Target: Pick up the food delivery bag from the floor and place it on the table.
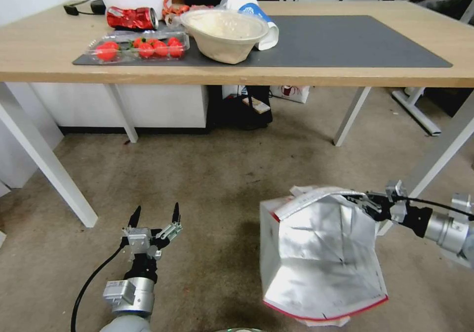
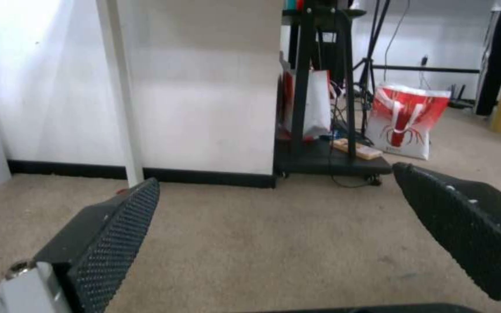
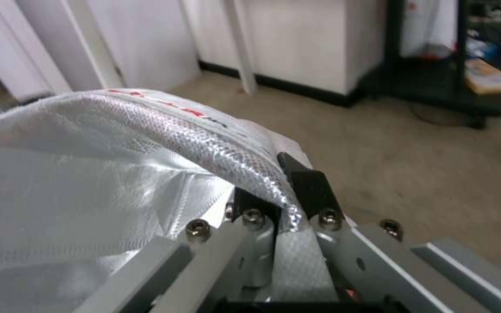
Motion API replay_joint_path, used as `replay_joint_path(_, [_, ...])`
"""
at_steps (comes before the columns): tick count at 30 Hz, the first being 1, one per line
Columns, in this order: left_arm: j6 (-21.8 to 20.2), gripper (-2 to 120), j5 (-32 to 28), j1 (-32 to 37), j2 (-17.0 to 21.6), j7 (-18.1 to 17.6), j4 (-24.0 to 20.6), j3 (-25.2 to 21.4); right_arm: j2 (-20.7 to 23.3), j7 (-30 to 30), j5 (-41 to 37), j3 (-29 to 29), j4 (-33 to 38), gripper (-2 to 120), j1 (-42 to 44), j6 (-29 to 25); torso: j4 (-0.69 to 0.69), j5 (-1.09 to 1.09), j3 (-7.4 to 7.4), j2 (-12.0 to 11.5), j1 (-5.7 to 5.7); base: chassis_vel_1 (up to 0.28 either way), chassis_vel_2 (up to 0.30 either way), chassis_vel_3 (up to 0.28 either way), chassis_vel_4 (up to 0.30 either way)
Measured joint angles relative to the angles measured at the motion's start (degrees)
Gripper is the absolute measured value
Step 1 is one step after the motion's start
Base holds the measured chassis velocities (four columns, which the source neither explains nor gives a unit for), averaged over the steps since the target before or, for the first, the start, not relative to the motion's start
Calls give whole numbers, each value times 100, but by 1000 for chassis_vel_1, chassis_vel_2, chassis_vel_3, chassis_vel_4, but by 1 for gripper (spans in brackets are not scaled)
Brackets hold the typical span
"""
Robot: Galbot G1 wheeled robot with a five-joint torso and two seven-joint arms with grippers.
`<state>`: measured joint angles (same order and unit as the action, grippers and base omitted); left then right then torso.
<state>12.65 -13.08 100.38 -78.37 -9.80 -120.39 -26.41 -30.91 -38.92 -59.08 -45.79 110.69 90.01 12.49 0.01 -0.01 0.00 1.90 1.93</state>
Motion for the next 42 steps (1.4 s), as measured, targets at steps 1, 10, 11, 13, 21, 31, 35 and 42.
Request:
replay_joint_path(1, [9,100,-5,0,-4,-13,-11,-11,40,44,-133,-34,129,0,26,48,-1,0,0,0,0,0,0,0,0])
replay_joint_path(10, [-46,100,-107,8,2,-28,-119,-48,198,341,-900,-66,684,0,-6,292,-1,1,0,0,0,0,0,0,0])
replay_joint_path(11, [-46,100,-107,8,2,-28,-119,-48,198,341,-900,-66,684,0,-6,292,-1,1,0,0,0,0,0,0,0])
replay_joint_path(13, [-58,100,-136,9,11,-17,-148,-66,220,386,-1071,-73,783,0,-20,341,-1,1,0,0,0,0,0,0,0])
replay_joint_path(21, [-135,100,-140,11,21,-52,-216,-86,188,391,-1175,-73,1016,0,18,445,-1,1,0,0,0,0,0,0,0])
replay_joint_path(31, [-384,100,-126,43,15,-39,-326,-94,108,413,-1212,-44,1219,0,49,502,-1,2,0,0,-1,0,0,0,0])
replay_joint_path(35, [-385,100,-102,44,16,-46,-331,-94,79,400,-1154,-41,1221,0,91,502,-1,1,0,0,0,0,0,0,0])
replay_joint_path(42, [-383,100,-94,41,35,-51,-346,-97,-18,363,-1083,-68,1256,0,184,502,0,1,0,0,0,0,0,0,0])
